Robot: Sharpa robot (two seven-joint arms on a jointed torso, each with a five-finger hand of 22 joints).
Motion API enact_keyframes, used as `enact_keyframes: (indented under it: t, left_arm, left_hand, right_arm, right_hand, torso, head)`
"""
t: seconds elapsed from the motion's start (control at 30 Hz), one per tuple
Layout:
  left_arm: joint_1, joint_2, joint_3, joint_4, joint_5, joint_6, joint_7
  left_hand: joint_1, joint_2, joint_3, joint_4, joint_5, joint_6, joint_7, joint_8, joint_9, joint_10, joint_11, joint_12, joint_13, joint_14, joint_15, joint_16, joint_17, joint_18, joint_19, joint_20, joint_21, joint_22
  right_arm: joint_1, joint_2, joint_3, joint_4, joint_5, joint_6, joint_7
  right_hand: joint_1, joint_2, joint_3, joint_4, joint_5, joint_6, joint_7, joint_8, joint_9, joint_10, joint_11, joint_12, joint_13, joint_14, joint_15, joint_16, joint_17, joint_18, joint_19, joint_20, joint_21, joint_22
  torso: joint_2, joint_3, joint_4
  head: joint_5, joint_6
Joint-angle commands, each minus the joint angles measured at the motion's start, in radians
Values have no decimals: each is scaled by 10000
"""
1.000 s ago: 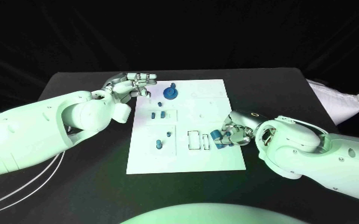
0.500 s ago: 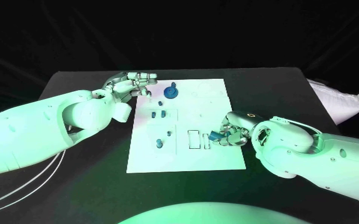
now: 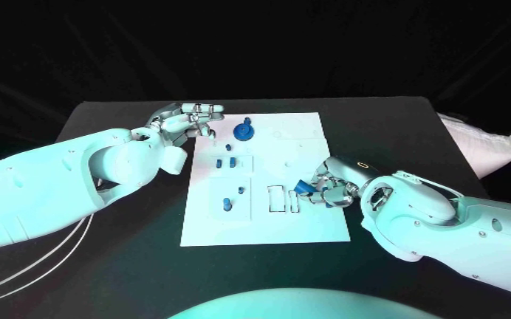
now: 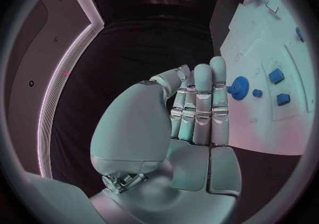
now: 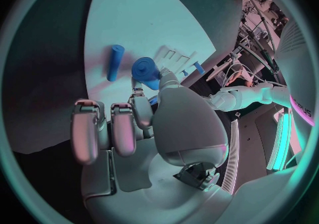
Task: Assemble the parts on the task board
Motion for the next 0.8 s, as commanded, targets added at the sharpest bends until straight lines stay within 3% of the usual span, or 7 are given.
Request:
enact_keyframes:
  t: [0.03, 0.27, 0.37, 0.47, 0.6, 0.8]
  left_arm:
    - [-1, 8, 6, 28, -24, 183, 46]
    - [-2, 16, 6, 35, -24, 186, 44]
    - [-3, 21, 6, 31, -24, 192, 47]
    - [-3, 29, 6, 36, -24, 203, 43]
    - [-4, 32, 6, 37, -24, 215, 28]
    - [-4, 22, 6, 47, -24, 247, -7]
  left_hand:
    - [-49, 25, -35, -29, 58, -70, 33, 1, -8, -62, -1, 58, 2, -65, -23, -34, -11, 106, -89, 7, -48, -13]
    - [-49, 25, -35, -29, 58, -70, 33, 1, -8, -62, -1, 58, 2, -65, -23, -34, -11, 106, -89, 7, -48, -13]
    - [-72, 34, -45, -32, 60, -79, 33, 4, -8, -80, -1, 72, 1, -69, -21, -32, -17, 107, -93, 12, -59, -17]
    - [-72, 34, -45, -32, 60, -79, 33, 4, -8, -80, -1, 72, 1, -69, -21, -32, -17, 107, -93, 12, -59, -17]
    - [-72, 34, -45, -32, 60, -79, 33, 4, -8, -80, -1, 72, 1, -69, -21, -32, -17, 107, -93, 12, -59, -17]
    - [-93, 36, -54, -25, 59, -85, 36, 4, -8, -90, 3, 76, 0, -68, -18, -29, -18, 106, -94, 16, -63, -18]
  right_arm:
    - [55, 0, 14, 160, 766, -854, 570]
    - [99, 237, 19, 99, 1327, -159, 637]
    - [90, 472, 20, 9, 1432, 211, 652]
    - [70, 696, 19, -84, 1485, 590, 563]
    - [54, 901, 19, -187, 1437, 993, 375]
    - [46, 1091, 18, -277, 1234, 1194, 109]
  right_hand:
    - [353, 506, -11, 38, 56, 312, -222, 64, 214, 131, -207, -45, -25, 809, -90, 56, 1367, -167, 114, -63, 24, 740]
    - [170, 715, -66, 113, 308, 373, -260, 86, 315, 174, -241, -81, 4, 810, -122, 70, 1384, -171, 123, -97, 33, 757]
    - [135, 723, -97, 108, 322, 427, -281, 112, 350, 239, -258, 3, 105, 818, -133, 96, 1426, -176, 134, -105, 45, 778]
    - [-73, 785, -196, 130, 291, 515, -309, 148, 411, 336, -281, 114, 252, 823, -150, 117, 1457, -178, 140, -119, 49, 787]
    - [-369, 927, -323, 136, 245, 612, -351, 178, 492, 461, -314, 250, 443, 845, -177, 198, 1584, -183, 154, -144, 63, 812]
    - [-582, 1038, -431, 138, 161, 673, -383, 192, 555, 548, -341, 340, 584, 858, -198, 246, 1661, -188, 168, -165, 76, 837]
  torso:
    - [8, 0, 4]
    - [6, 0, 7]
    - [9, 3, -6]
    - [17, 1, 29]
    - [5, -7, 9]
    - [15, -6, -7]
  head:
    - [-22, -2]
    - [0, -25]
    - [29, -16]
    - [40, -36]
    - [74, -67]
    - [88, -78]
